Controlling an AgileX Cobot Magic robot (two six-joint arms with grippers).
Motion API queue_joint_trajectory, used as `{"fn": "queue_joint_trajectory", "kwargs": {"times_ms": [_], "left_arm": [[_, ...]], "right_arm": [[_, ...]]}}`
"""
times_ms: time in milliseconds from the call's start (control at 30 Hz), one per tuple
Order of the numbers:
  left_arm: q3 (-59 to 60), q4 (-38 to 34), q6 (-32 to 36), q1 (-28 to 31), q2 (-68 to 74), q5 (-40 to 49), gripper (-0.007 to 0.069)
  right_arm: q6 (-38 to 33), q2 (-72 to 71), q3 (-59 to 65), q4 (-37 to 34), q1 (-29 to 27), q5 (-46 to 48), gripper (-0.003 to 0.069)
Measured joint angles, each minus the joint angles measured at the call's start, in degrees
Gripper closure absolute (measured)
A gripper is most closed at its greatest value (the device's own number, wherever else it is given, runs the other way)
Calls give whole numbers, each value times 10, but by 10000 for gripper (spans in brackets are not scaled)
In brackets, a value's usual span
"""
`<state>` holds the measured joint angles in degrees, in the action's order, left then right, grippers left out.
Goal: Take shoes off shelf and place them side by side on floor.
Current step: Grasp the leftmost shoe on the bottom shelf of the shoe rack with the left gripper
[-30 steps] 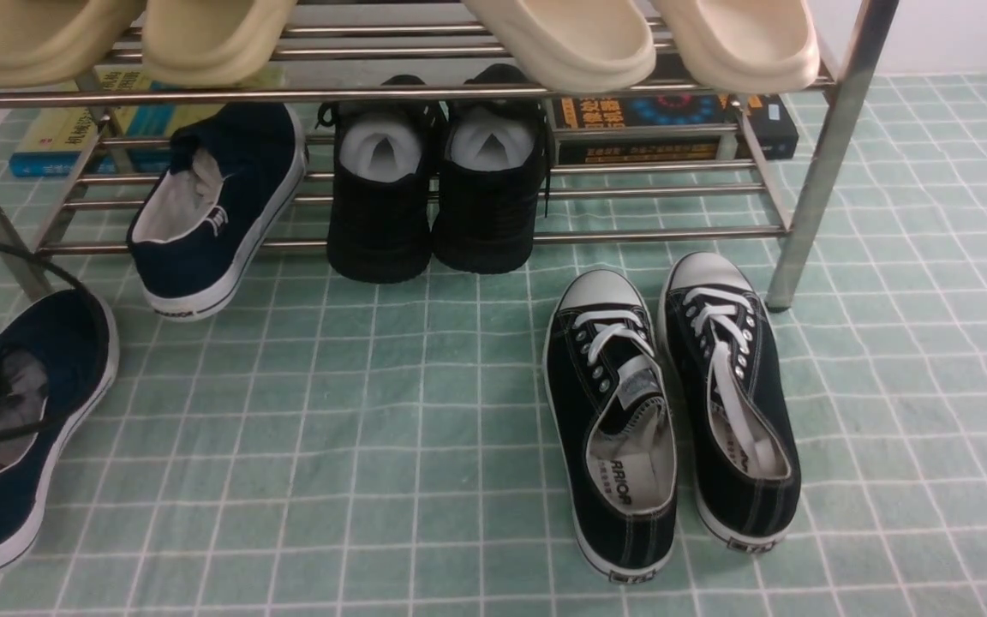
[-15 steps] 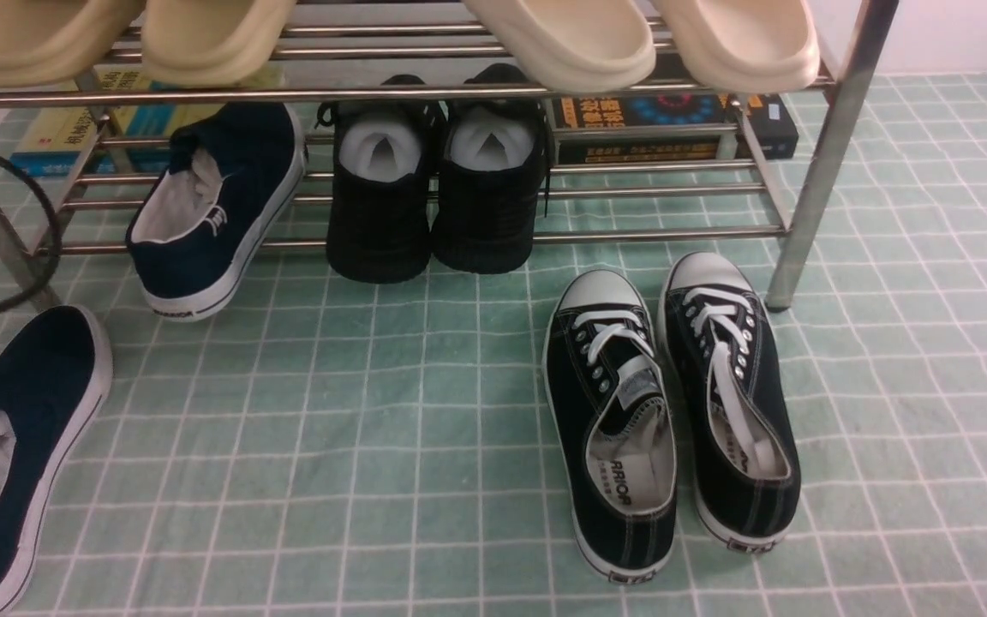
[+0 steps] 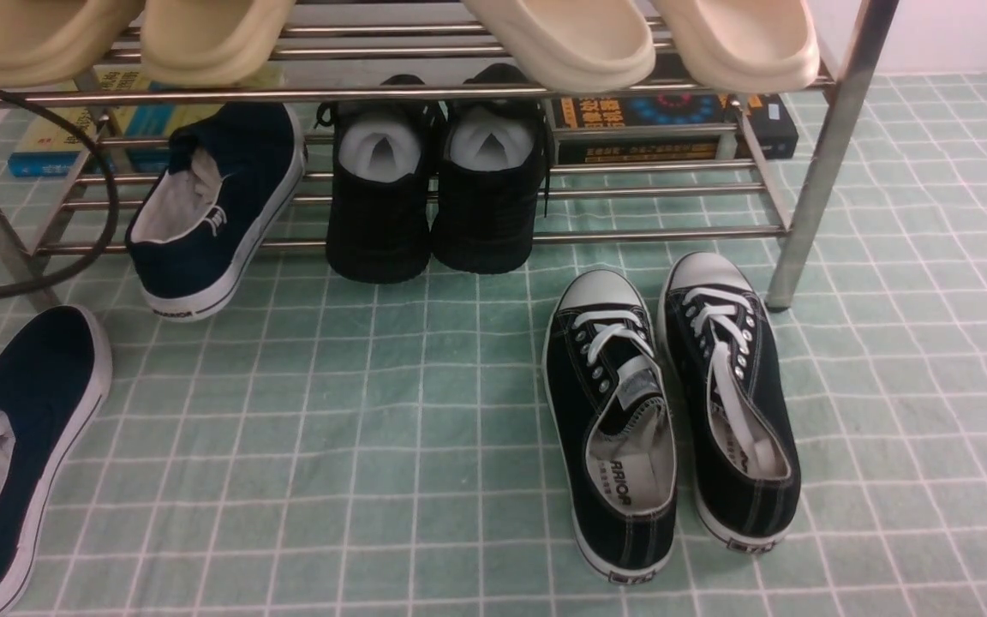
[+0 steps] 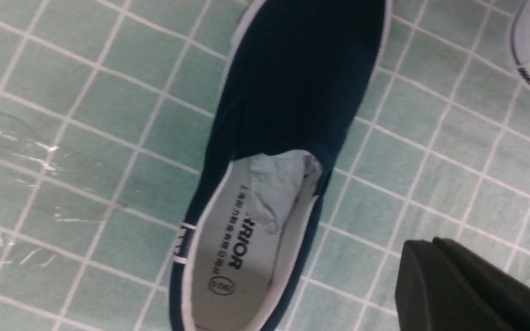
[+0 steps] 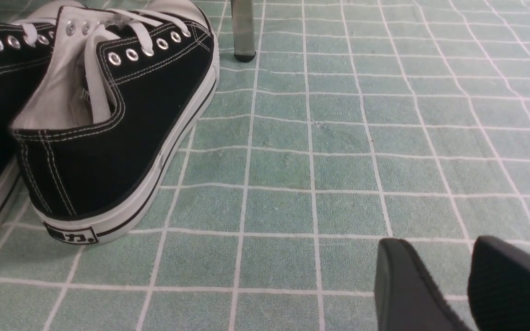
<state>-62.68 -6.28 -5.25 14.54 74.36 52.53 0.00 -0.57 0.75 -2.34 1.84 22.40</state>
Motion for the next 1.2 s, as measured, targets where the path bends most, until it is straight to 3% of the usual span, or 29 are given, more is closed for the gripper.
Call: {"fn": "queue_joint_trajectory", "kwargs": {"times_ms": [433, 733, 900, 1033, 1167, 1200], "left_arm": [[0, -57, 21, 0, 0, 16, 614], [0, -68, 23, 0, 0, 22, 555], [0, -86, 23, 0, 0, 14, 487], [-6, -122, 30, 0, 6, -6, 375], [-52, -167, 59, 0, 53, -18, 214], [-55, -169, 61, 0, 53, -18, 207]], "right_arm": [[0, 0, 0, 0, 0, 0, 421], [0, 0, 0, 0, 0, 0, 421], [0, 0, 0, 0, 0, 0, 421], [0, 0, 0, 0, 0, 0, 421], [0, 0, 0, 0, 0, 0, 421], [0, 0, 0, 0, 0, 0, 421]]}}
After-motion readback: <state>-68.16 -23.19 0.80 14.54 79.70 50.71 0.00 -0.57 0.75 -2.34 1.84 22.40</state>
